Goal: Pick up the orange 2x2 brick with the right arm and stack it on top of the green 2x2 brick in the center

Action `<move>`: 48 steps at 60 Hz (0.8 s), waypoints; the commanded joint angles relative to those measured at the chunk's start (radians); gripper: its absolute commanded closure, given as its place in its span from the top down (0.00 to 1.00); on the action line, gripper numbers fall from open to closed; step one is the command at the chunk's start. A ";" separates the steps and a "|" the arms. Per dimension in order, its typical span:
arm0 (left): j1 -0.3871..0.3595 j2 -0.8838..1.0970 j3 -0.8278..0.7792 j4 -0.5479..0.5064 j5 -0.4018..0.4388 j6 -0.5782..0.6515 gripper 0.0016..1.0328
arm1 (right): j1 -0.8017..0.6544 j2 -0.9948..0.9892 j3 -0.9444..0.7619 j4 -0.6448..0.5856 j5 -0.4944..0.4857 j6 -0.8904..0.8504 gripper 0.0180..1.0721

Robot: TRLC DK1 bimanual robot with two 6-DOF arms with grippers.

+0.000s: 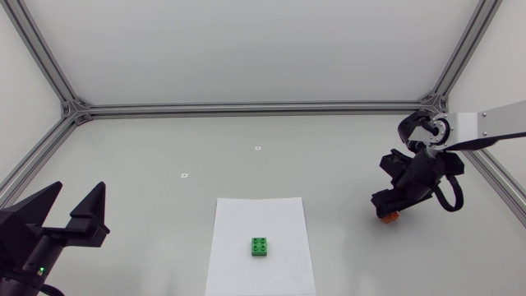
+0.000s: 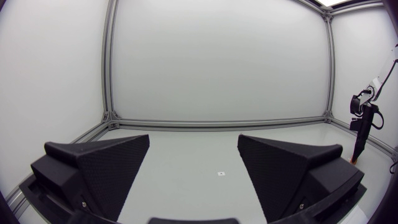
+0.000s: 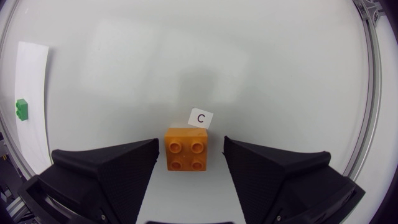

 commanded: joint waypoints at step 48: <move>0.003 -0.008 -0.041 -0.015 0.004 0.013 0.96 | -0.007 -0.004 -0.025 0.017 -0.021 -0.021 0.59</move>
